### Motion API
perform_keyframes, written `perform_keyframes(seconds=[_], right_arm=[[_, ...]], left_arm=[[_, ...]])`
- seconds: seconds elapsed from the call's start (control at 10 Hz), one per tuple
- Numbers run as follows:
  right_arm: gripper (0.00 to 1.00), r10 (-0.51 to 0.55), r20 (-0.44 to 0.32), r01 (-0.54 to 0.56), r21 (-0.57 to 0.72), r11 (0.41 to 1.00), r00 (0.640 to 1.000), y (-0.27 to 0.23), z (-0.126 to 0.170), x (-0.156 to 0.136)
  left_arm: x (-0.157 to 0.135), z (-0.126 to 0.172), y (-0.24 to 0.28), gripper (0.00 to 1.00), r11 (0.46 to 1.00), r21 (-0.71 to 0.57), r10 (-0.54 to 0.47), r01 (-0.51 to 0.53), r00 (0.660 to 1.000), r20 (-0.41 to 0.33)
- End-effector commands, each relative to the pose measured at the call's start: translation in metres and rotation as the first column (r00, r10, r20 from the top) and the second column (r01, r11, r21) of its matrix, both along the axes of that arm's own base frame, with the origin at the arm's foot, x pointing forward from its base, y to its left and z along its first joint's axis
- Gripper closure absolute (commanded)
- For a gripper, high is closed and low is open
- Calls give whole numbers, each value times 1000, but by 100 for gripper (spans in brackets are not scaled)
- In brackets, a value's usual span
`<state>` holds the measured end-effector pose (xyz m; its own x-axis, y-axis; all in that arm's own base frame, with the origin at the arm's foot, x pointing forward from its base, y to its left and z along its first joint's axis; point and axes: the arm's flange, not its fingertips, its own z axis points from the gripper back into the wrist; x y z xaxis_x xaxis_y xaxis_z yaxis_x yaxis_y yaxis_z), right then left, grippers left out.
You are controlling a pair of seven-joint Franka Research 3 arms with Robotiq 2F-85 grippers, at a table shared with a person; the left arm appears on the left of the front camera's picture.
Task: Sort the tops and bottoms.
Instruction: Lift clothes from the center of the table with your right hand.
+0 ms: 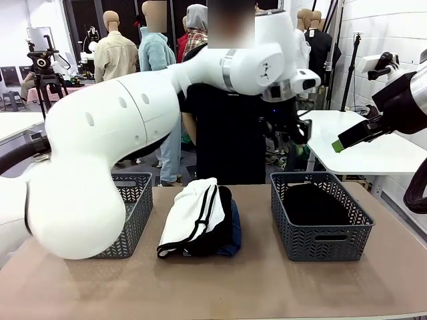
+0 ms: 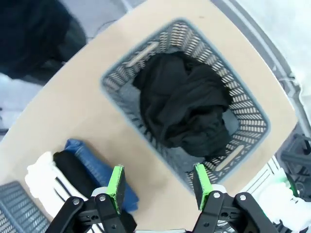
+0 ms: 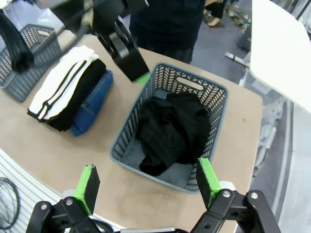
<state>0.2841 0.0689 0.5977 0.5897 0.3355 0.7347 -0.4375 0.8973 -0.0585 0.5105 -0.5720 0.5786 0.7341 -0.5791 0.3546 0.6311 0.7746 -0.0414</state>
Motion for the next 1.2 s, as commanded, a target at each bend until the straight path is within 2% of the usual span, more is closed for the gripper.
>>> perform_keyframes(seconds=[0.0,0.1,0.2,0.5,0.6,0.7,0.9,1.0,1.1], right_arm=[[0,9,5,-9,5,1000,1000,1,0,1],[0,9,5,-9,5,1000,1000,1,0,1],[0,9,5,-9,5,1000,1000,1,0,1],[0,9,5,-9,5,1000,1000,1,0,1],[0,9,5,-9,5,1000,1000,1,0,1],[0,9,5,-9,5,1000,1000,1,0,1],[0,9,5,-9,5,1000,1000,1,0,1],[0,9,5,-9,5,1000,1000,1,0,1],[0,9,5,-9,5,1000,1000,1,0,1]], left_arm=[[-112,-66,155,28,990,20,138,-138,990,-22],[-127,-52,164,28,981,48,190,-189,982,-17],[8,8,17,28,998,13,67,-67,998,-17],[8,8,17,28,998,13,67,-67,998,-17],[5,12,20,28,995,25,97,-96,995,-32],[10,-9,26,28,996,62,72,-67,993,-94],[-31,-34,91,28,976,101,203,-193,974,-102],[-60,-46,123,28,971,124,213,-202,973,-87],[-88,-54,148,28,979,107,189,-173,967,-168]])
